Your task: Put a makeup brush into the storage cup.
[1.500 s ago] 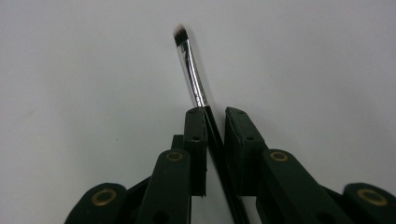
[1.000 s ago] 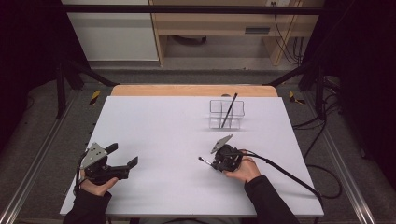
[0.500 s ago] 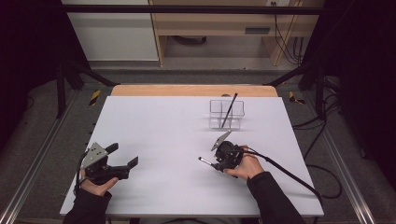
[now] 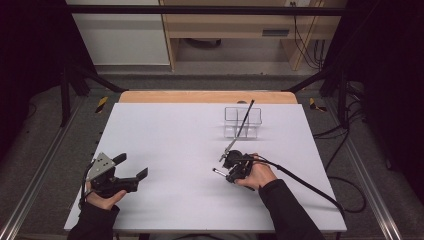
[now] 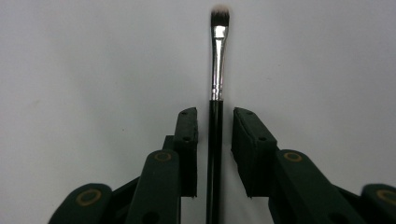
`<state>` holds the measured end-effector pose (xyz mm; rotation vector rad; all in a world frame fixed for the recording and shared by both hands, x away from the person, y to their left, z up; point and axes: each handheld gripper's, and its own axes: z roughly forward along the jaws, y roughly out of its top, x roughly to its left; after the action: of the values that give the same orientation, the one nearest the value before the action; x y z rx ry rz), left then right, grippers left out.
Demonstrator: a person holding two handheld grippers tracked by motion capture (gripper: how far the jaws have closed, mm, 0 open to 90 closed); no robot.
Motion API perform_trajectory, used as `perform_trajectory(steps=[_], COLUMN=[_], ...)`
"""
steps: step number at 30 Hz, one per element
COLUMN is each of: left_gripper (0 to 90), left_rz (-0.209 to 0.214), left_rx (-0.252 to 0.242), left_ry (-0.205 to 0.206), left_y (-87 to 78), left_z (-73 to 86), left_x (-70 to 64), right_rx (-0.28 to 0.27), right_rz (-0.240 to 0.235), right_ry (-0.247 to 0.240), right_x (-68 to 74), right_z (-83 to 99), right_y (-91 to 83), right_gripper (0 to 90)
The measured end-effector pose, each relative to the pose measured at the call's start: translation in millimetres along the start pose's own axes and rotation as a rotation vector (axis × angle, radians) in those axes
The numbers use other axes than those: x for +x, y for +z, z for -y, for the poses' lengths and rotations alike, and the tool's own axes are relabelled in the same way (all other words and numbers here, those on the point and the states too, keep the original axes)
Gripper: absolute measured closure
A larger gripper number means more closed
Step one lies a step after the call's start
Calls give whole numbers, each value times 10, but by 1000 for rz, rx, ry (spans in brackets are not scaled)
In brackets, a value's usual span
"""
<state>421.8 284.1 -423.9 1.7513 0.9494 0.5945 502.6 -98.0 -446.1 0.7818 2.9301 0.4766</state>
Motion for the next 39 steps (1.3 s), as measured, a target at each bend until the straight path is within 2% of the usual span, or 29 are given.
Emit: perform_trajectory(steps=[6,14,15,16,19,20,22,23,31,36,39], left_gripper=[51,51,51,51,51,51,51,51,51,51,52], left_rz=[1,0,0,0,-1,0,-1,-1,-1,-1,-1], left_rx=[4,1,1,2,2,3,1,1,3,3,3], left_ry=[4,1,1,1,2,2,1,1,1,0,-1], left_y=[-3,1,2,2,5,5,5,5,5,5,6], left_z=[0,0,0,0,2,1,1,2,2,2,2], left_x=[4,-4,-4,-3,-3,-2,-3,-2,-2,-2,0], right_rx=[9,13,13,20,6,13,4,-1,-71,-151,-212], right_rz=[-9,6,7,7,12,10,16,15,21,37,51], right_ry=[-12,-14,-12,9,-9,12,-16,-14,25,35,58], right_x=[-18,-8,-3,15,5,20,5,9,12,-2,-8], right_z=[-2,0,-1,-7,4,-2,9,11,26,47,66], right_y=[22,29,28,21,29,21,24,20,-144,-286,-377], right_gripper=[773,834,836,837,838,838,839,839,839,839,839])
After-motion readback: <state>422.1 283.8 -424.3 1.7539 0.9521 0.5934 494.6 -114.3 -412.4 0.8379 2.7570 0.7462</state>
